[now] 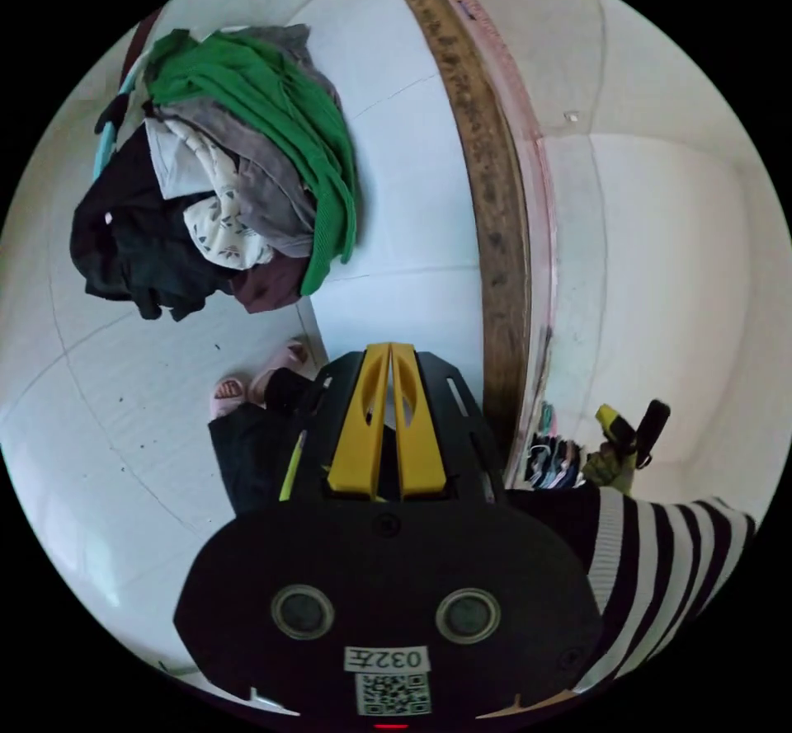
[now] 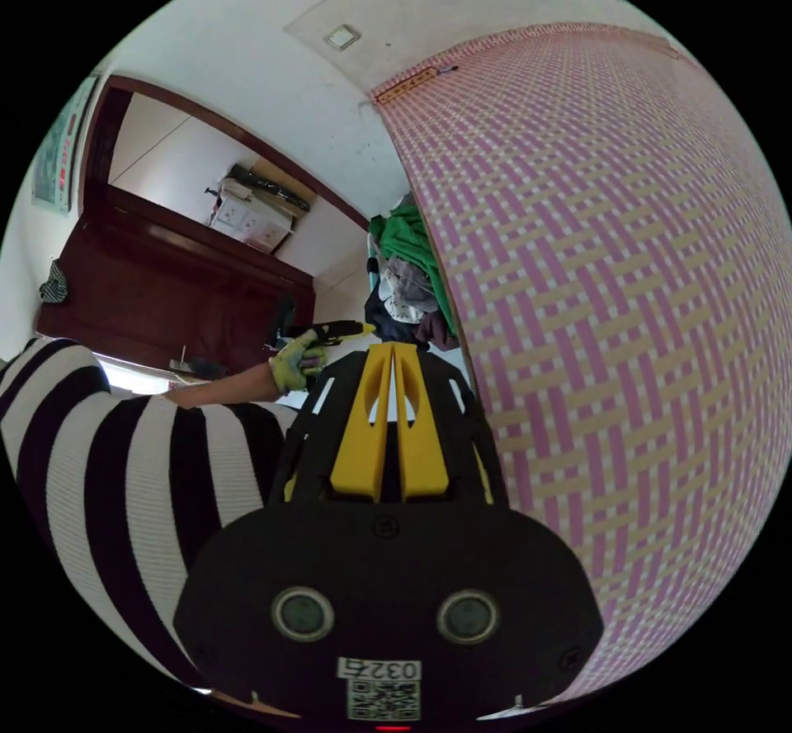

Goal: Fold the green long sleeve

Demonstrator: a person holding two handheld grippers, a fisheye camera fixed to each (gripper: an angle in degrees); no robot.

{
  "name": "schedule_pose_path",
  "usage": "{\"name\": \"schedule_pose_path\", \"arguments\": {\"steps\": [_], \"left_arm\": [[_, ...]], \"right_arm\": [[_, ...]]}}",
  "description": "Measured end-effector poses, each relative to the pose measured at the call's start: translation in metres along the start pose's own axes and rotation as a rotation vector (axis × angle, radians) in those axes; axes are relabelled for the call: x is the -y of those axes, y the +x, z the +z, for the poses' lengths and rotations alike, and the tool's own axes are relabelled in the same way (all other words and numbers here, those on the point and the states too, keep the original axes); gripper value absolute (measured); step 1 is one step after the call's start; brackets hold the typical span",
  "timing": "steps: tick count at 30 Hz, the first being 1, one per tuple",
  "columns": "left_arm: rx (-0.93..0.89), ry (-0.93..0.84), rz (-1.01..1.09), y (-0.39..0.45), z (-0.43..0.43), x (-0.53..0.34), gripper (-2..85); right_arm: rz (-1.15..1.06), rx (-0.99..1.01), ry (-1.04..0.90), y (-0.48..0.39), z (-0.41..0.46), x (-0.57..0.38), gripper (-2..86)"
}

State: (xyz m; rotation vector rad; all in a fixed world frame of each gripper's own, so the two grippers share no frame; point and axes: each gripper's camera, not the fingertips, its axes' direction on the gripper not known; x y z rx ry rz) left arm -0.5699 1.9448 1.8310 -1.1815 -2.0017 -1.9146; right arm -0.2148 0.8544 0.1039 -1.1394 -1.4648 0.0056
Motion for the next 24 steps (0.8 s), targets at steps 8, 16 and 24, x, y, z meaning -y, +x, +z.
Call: {"name": "schedule_pose_path", "arguments": {"steps": [8,16,24], "left_arm": [[0.077,-0.052,-0.142,0.026,0.086,0.117,-0.4],[0.169,-0.017,-0.265,0.025,0.141,0.235,4.2],[0.354,-0.099,-0.372,-0.017,0.190,0.344,8.1]], "right_arm": [[0.081,0.026,0.074,0.120,-0.002,0.001,-1.0],[0.190,-0.035,0.050,0.178,0.000,-0.007,-1.0],[0.346,-0.137,0.061,0.185,0.021,0.005,-1.0]]}}
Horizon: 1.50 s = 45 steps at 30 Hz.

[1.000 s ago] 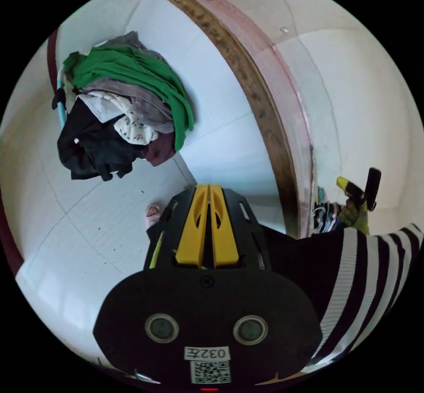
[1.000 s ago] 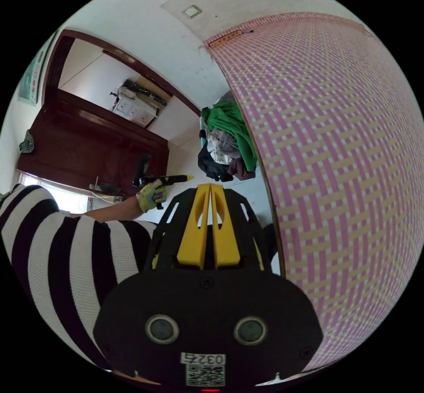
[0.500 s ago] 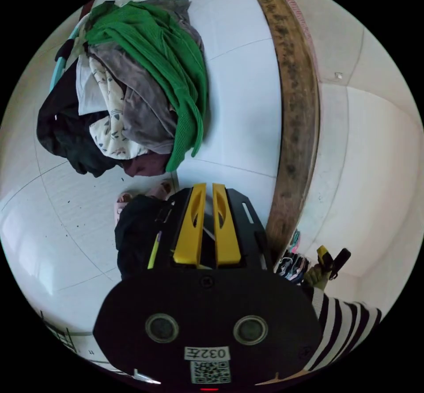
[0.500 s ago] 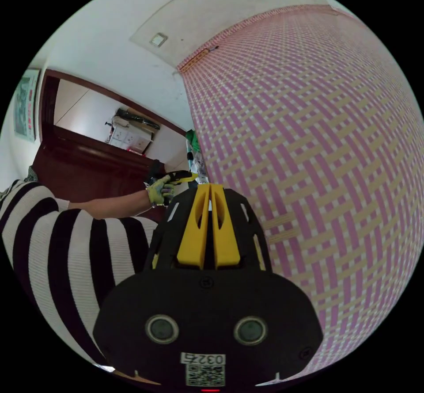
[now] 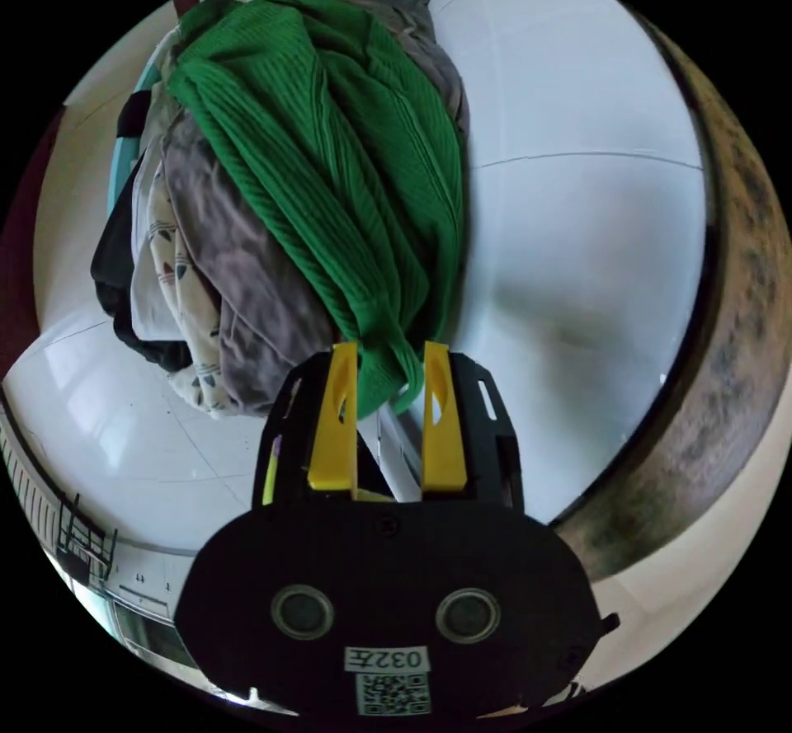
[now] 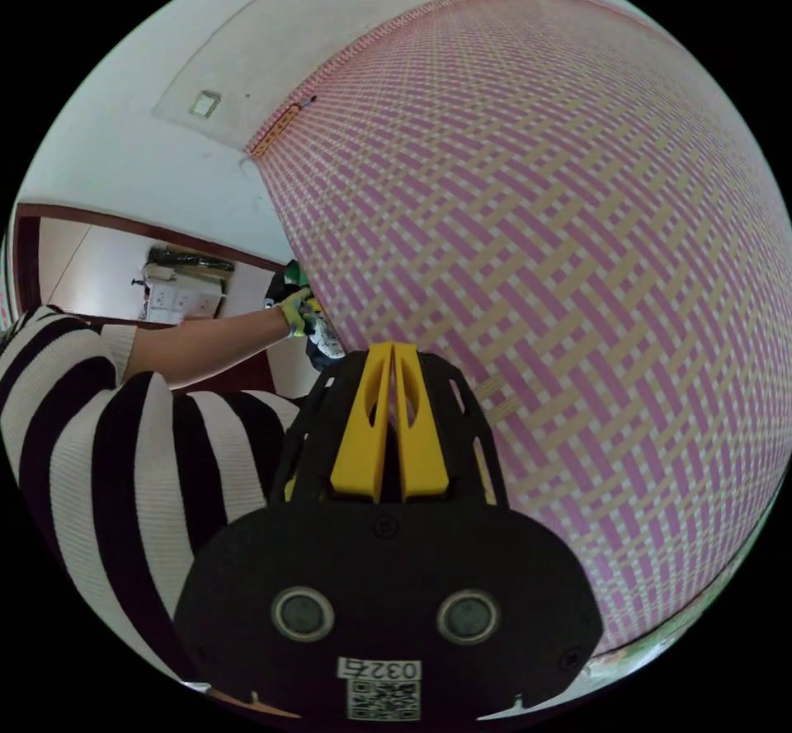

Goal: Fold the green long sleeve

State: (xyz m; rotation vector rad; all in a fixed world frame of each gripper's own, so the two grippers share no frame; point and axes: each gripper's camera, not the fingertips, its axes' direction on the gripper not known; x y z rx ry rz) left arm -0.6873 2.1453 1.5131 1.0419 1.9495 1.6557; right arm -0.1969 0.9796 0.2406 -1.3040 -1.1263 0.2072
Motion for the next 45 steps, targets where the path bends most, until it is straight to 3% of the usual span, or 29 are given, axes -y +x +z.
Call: {"name": "schedule_pose_path", "arguments": {"steps": [6,9,12,15,17,20,23,28,35,39,41,45], "left_arm": [[0.074,-0.202,-0.016,-0.032,0.028,0.059,4.4],[-0.079,-0.224,0.067,-0.071,0.019,0.067,3.9],[-0.365,-0.159,0.243,-0.122,-0.010,0.063,3.6],[-0.663,-0.022,0.403,-0.187,-0.065,0.055,2.6],[-0.863,0.178,0.449,-0.243,-0.121,0.051,1.3],[-0.979,0.438,0.573,-0.282,-0.199,0.040,-0.6],[-1.059,0.613,0.756,-0.281,-0.269,0.021,-1.1],[-1.367,0.686,1.070,-0.230,-0.363,-0.019,-0.1],[-1.599,0.486,1.557,-0.104,-0.491,-0.140,1.3],[-1.745,0.328,1.637,-0.065,-0.513,-0.205,1.2],[-1.902,0.135,1.651,-0.049,-0.510,-0.239,0.7],[-2.022,-0.052,1.565,-0.042,-0.490,-0.275,0.4]], "right_arm": [[0.051,-0.048,-0.003,-0.023,0.025,0.027,-1.0],[0.050,-0.045,0.028,-0.033,0.030,0.045,-1.0],[0.026,-0.032,0.053,-0.046,0.036,0.060,-1.0],[-0.008,-0.009,0.075,-0.060,0.040,0.068,-1.0],[-0.040,0.003,0.087,-0.069,0.042,0.069,-1.0],[-0.076,0.031,0.117,-0.074,0.040,0.063,-1.0],[-0.108,0.057,0.151,-0.075,0.032,0.052,-1.0],[-0.145,0.088,0.242,-0.072,0.009,0.021,-1.0],[-0.304,0.170,0.439,-0.096,-0.027,-0.027,-0.6],[-0.463,0.102,0.598,-0.141,-0.065,-0.046,2.1],[-0.564,0.054,0.714,-0.168,-0.095,-0.059,7.9],[-0.577,-0.014,0.863,-0.195,-0.145,-0.076,13.2]]}}
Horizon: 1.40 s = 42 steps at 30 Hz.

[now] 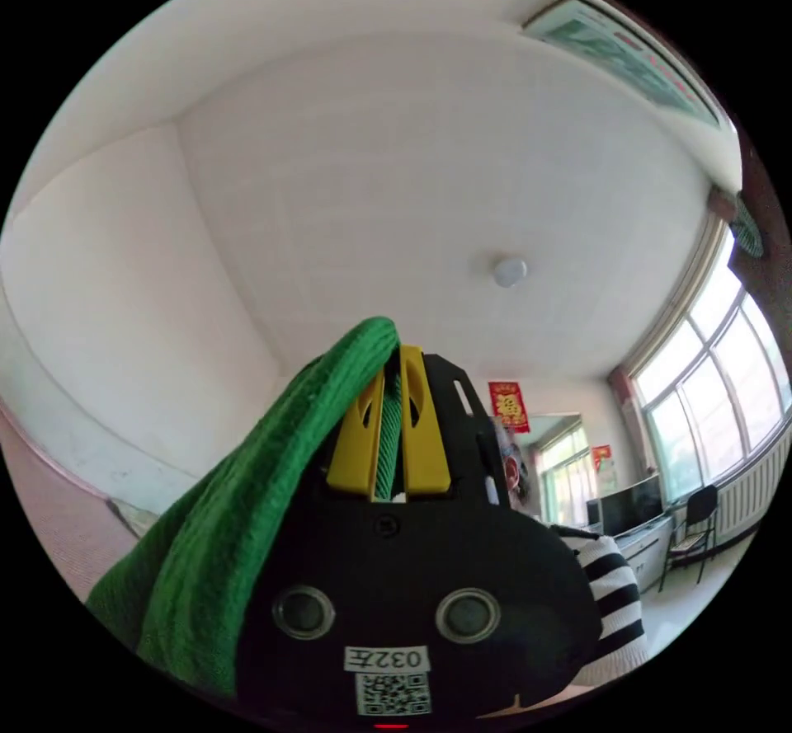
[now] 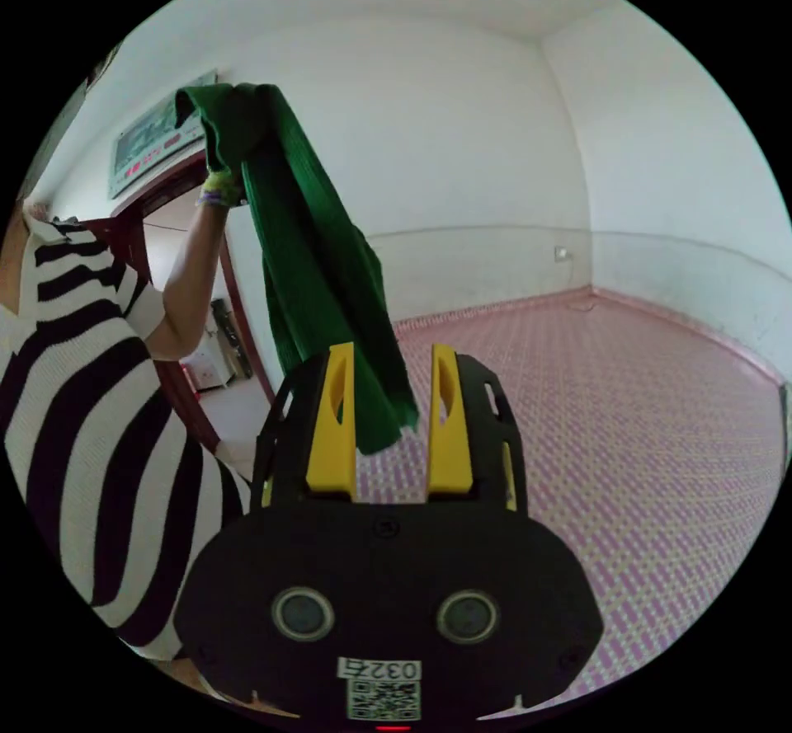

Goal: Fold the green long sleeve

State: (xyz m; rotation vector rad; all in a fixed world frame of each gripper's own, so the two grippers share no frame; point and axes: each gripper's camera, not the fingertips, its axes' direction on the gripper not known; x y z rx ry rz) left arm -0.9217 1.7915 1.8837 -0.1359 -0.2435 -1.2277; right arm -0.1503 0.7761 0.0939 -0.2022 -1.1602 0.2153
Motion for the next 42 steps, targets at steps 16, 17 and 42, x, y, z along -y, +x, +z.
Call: {"name": "schedule_pose_path", "arguments": {"steps": [16,17,42], "left_arm": [[-0.179,0.198,-0.573,-0.039,0.046,-0.136,-0.3],[-0.189,0.182,-0.577,-0.033,0.049,-0.133,-0.4],[0.350,-0.114,0.080,0.163,0.012,0.049,-1.2]], "right_arm": [[0.139,-0.601,-0.095,-0.114,-0.011,0.038,4.7],[0.172,-0.565,-0.114,-0.111,-0.008,0.034,2.5],[-0.274,-1.403,0.082,-0.349,-0.108,0.203,-0.9]]}}
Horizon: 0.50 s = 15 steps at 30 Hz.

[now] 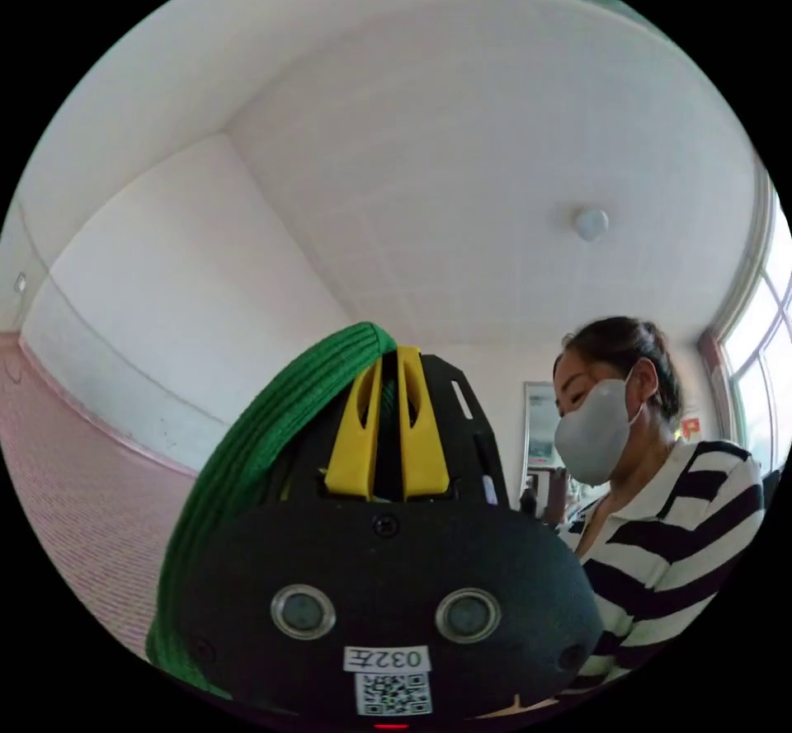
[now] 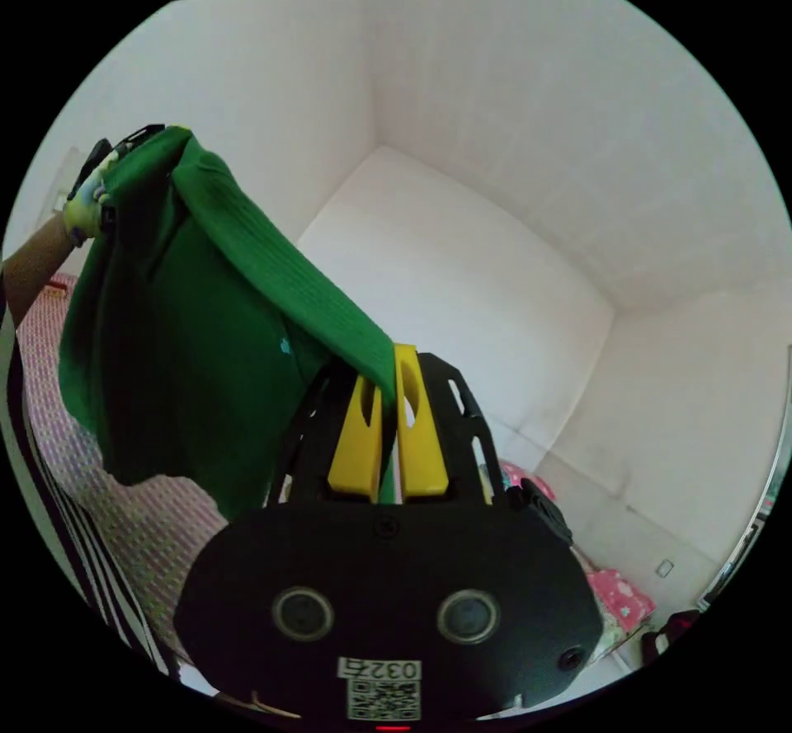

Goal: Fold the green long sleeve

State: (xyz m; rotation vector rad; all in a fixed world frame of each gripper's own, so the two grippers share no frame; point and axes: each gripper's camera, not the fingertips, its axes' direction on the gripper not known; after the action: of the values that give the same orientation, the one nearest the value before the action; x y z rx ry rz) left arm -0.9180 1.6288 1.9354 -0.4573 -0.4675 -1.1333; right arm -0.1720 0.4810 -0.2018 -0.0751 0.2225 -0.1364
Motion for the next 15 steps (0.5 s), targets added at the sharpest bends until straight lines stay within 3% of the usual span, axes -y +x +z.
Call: {"name": "schedule_pose_path", "arguments": {"steps": [6,9,11,13,15], "left_arm": [[0.085,-0.158,0.175,0.019,0.078,0.065,-0.4],[0.105,-0.288,0.210,-0.031,0.142,0.074,-0.3],[0.190,-0.397,0.249,-0.096,0.199,0.050,-0.3],[0.179,-0.569,0.159,-0.166,0.245,0.017,0.2],[0.131,-0.744,-0.115,-0.252,0.277,-0.027,0.7]], "right_arm": [[0.025,-0.007,-0.033,0.033,-0.001,0.027,-0.8],[0.040,-0.001,-0.098,0.048,0.050,0.024,-0.7],[0.056,0.052,-0.222,0.058,0.129,0.007,-0.1],[0.058,0.068,-0.363,0.057,0.209,-0.022,1.5],[0.062,0.102,-0.568,0.052,0.299,-0.072,3.8]]}}
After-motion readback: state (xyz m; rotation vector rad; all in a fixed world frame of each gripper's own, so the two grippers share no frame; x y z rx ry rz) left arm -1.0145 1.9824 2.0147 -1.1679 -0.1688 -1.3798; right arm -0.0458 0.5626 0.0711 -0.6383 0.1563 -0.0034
